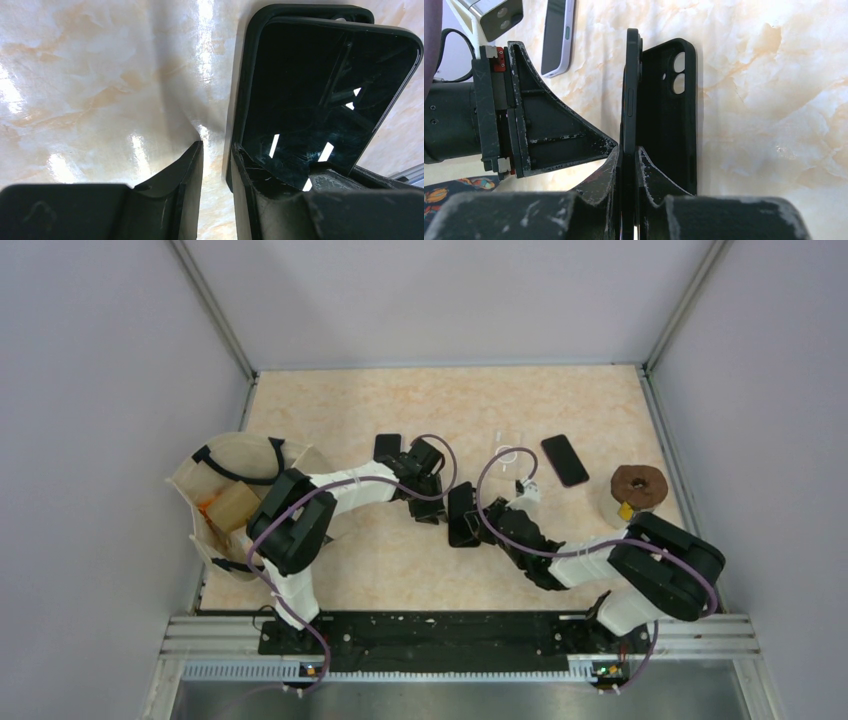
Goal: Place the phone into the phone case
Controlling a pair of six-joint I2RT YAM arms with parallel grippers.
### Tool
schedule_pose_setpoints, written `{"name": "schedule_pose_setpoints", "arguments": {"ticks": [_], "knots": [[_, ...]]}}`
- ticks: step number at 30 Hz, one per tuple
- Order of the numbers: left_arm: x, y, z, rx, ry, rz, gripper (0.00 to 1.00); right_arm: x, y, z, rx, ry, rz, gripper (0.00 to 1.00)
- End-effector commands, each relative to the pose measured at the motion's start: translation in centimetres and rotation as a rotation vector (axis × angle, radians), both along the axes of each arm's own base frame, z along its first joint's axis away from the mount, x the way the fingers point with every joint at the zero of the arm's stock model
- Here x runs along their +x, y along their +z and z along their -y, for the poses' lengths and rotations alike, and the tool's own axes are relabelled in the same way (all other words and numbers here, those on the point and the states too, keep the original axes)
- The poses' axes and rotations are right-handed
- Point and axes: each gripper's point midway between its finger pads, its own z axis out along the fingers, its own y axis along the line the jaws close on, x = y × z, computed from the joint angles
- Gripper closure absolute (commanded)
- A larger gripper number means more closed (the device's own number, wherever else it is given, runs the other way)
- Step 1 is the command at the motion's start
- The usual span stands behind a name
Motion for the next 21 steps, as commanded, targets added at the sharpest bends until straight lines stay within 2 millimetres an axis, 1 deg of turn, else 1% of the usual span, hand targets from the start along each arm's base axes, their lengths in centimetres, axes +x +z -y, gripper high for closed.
{"name": "schedule_pose_setpoints", "arguments": {"ticks": [1,5,7,8,10,14,16,20,21], "knots": [[0.3,0.8,1.0,-0.033,-0.008,0.016,0.67,-1.4,-3.0,-0.2,-0.108,0.035,-0.052,1.00],[0.3,1.0,1.0,-0.039,-0.007,0.020,0.68,-2.3,-5.1,0.5,-0.145,0.034,-0.117,1.00],[0.3,1.1,1.0,-0.039,-0.007,0.022,0.67,-2.7,-5.5,0.8,-0.176,0.036,-0.152,1.00],[0.3,1.1,1.0,-0.038,-0.008,0.023,0.67,-2.8,-5.4,0.8,-0.193,0.040,-0.164,1.00],[0.4,1.1,1.1,-0.040,-0.008,0.024,0.67,-2.7,-4.8,0.7,-0.236,0.049,-0.184,0.92],[0.5,1.0,1.3,-0.045,-0.007,0.023,0.67,-2.3,-3.0,-0.3,-0.297,0.090,-0.207,0.79],[0.6,1.1,1.4,-0.051,-0.006,0.023,0.68,-2.3,-2.7,-0.5,-0.328,0.107,-0.231,0.73],[0.6,1.2,1.5,-0.053,-0.007,0.026,0.68,-2.1,-1.8,-1.0,-0.359,0.121,-0.256,0.67],[0.7,1.3,1.5,-0.054,-0.008,0.027,0.68,-2.2,-1.9,-0.7,-0.381,0.122,-0.273,0.65]]}}
